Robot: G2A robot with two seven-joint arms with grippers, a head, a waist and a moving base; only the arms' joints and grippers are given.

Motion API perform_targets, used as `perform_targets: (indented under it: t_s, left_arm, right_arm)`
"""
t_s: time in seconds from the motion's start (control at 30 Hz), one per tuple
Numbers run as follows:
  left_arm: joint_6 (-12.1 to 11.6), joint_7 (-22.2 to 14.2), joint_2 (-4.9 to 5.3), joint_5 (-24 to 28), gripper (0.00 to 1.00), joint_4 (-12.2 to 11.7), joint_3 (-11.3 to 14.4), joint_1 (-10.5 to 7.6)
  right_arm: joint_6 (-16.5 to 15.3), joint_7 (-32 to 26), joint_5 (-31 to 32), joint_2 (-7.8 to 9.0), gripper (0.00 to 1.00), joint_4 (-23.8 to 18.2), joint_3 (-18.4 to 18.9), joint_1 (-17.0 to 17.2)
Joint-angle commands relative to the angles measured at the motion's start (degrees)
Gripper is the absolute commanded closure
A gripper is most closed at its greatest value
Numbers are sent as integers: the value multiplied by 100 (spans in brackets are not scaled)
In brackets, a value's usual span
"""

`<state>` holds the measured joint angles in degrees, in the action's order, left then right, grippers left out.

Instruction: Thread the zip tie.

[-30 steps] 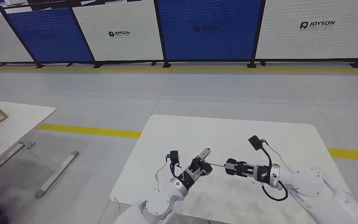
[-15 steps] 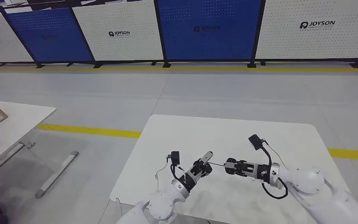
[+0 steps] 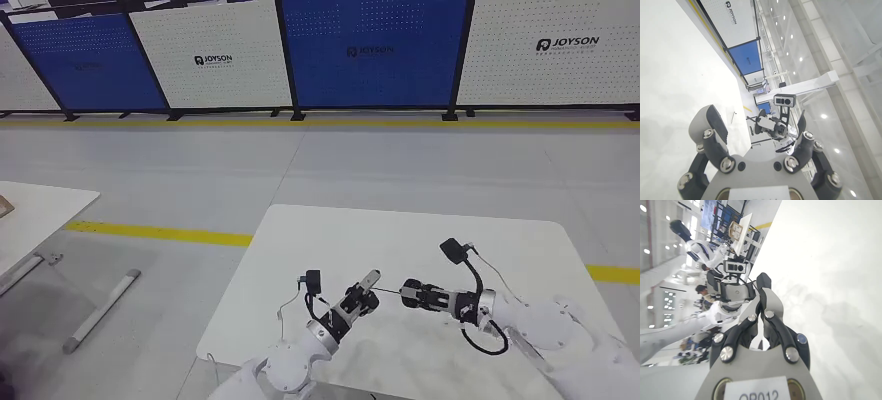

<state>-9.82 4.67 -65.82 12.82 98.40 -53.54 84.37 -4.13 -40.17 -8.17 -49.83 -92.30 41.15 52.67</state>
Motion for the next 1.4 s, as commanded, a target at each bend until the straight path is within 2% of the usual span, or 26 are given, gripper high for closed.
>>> perform_targets:
  t_s: [0.0, 0.1, 0.13, 0.17, 0.2, 0.23, 0.47, 0.53, 0.6, 0.63, 0.7, 0.83, 0.87, 0.93, 0.97, 1.0, 1.27, 1.37]
  left_arm:
    - [342, 254, -16, 164, 0, 173, -52, 66]
    - [1080, 408, -18, 727, 0, 663, -235, 211]
    - [1460, 445, -14, 966, 0, 832, -306, 270]
    - [2237, 449, 1, 1198, 0, 1058, -389, 293]
    - [2694, 404, 12, 1320, 0, 1256, -464, 262]
    - [2930, 437, 16, 1477, 0, 1393, -553, 252]
    - [2930, 480, 16, 1509, 0, 1416, -583, 250]
    - [2930, 498, 16, 1539, 0, 1315, -556, 284]
    - [2930, 673, 10, 1914, 0, 1241, -497, 340]
    - [2930, 785, 22, 2252, 0, 1221, -456, 291]
    - [2930, 954, 70, 2840, 0, 1169, -365, 160]
    - [2930, 1424, 321, 4189, 0, 1184, 36, -343]
    - [2930, 1632, 430, 4728, 0, 1220, 176, -557]
    - [2930, 2071, 602, 5586, 0, 1239, 447, -943]
    - [2930, 2485, 719, 6112, 0, 1187, 661, -1289]
    - [2930, 2821, 797, 6428, 0, 1154, 793, -1586]
    - [2930, 2821, 797, 6428, 0, 1154, 793, -1586]
    - [2930, 2772, 776, 6715, 0, 987, 854, -1560]
  right_arm:
    - [-53, 117, 691, 14, 100, -126, 7, 30]
    - [-149, 236, 1429, 32, 100, -259, 19, 89]
    - [-207, 255, 1596, 33, 100, -300, 14, 113]
    - [-380, 270, 1684, 31, 100, -337, 16, 154]
    - [-452, 283, 1668, 29, 100, -327, 31, 175]
    - [-452, 283, 1668, 29, 100, -327, 31, 175]
    - [-452, 283, 1668, 29, 100, -327, 31, 175]
    - [-452, 283, 1668, 29, 100, -327, 31, 175]
    - [-503, 336, 1999, 29, 100, -382, 45, 174]
    - [-449, 396, 2358, 32, 100, -440, 59, 166]
    - [-429, 453, 2825, 35, 100, -616, 59, 180]
    - [-454, 406, 3748, 60, 100, -907, 57, 264]
    - [-466, 392, 4043, 68, 100, -1003, 54, 296]
    - [-558, 401, 4239, 74, 100, -1139, 53, 376]
    - [-612, 384, 4246, 76, 100, -1151, 62, 397]
    - [-612, 384, 4246, 76, 100, -1151, 62, 397]
    - [-612, 384, 4246, 76, 100, -1151, 62, 397]
    - [-495, 332, 4601, 70, 100, -1199, 51, 404]
